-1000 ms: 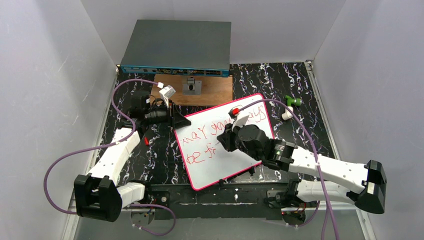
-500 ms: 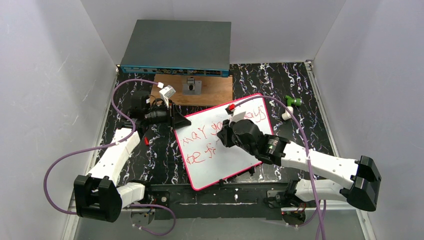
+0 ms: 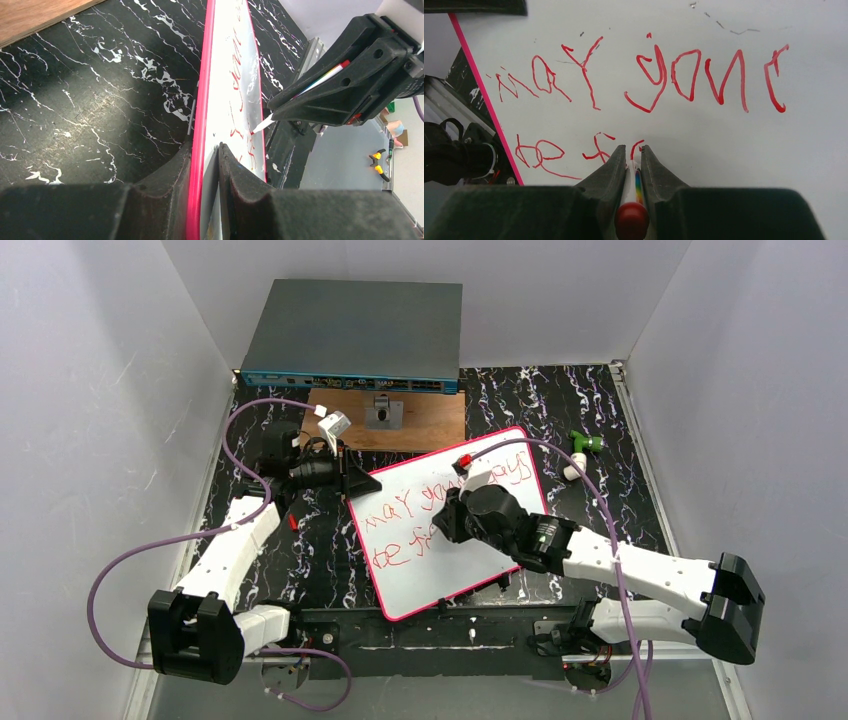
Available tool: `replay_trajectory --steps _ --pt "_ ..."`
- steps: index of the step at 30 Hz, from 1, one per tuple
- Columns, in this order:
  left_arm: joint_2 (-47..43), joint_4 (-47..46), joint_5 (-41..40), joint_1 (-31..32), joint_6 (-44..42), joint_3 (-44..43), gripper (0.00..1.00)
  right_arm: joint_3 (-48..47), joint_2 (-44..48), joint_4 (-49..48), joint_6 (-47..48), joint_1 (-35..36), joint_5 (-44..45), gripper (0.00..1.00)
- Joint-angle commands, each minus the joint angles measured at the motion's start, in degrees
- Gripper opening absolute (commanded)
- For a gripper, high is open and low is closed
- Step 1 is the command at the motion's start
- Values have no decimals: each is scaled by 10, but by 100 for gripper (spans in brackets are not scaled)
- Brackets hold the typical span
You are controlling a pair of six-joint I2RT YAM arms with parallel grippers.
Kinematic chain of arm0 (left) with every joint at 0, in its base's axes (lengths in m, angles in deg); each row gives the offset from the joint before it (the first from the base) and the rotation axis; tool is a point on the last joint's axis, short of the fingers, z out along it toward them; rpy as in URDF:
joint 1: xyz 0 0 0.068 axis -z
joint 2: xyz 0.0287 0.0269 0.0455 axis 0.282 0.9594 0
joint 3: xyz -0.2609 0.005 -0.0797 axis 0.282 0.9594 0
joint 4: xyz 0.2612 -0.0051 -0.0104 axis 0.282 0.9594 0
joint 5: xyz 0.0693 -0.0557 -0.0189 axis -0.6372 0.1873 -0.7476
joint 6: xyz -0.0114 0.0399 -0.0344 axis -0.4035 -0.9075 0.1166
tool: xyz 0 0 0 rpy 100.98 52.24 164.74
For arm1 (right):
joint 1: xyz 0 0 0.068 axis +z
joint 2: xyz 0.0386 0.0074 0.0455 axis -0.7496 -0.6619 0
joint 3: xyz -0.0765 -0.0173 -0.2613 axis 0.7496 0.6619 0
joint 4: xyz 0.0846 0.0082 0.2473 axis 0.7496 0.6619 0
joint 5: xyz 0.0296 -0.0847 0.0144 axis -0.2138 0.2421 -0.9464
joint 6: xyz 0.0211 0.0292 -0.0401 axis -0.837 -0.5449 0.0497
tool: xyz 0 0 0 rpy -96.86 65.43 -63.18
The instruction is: Write a sentence on the whiteboard
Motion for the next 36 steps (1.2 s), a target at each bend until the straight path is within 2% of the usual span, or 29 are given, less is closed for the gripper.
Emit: replay_trajectory --steps 1,11,28,32,36 --pt "-15 -4 -73 1 -64 3 0 32 10 12 -22 -2 -6 1" --pt "-14 -4 -73 1 -64 4 0 66 22 21 -36 -1 -8 1" --pt "-14 -4 -74 1 -65 3 0 -67 23 51 42 -1 16 1" --pt "-14 -4 -75 1 -65 3 0 -75 54 57 42 -1 0 1" --pt "-16 -2 -75 1 -66 3 0 -56 45 64 52 -9 49 1"
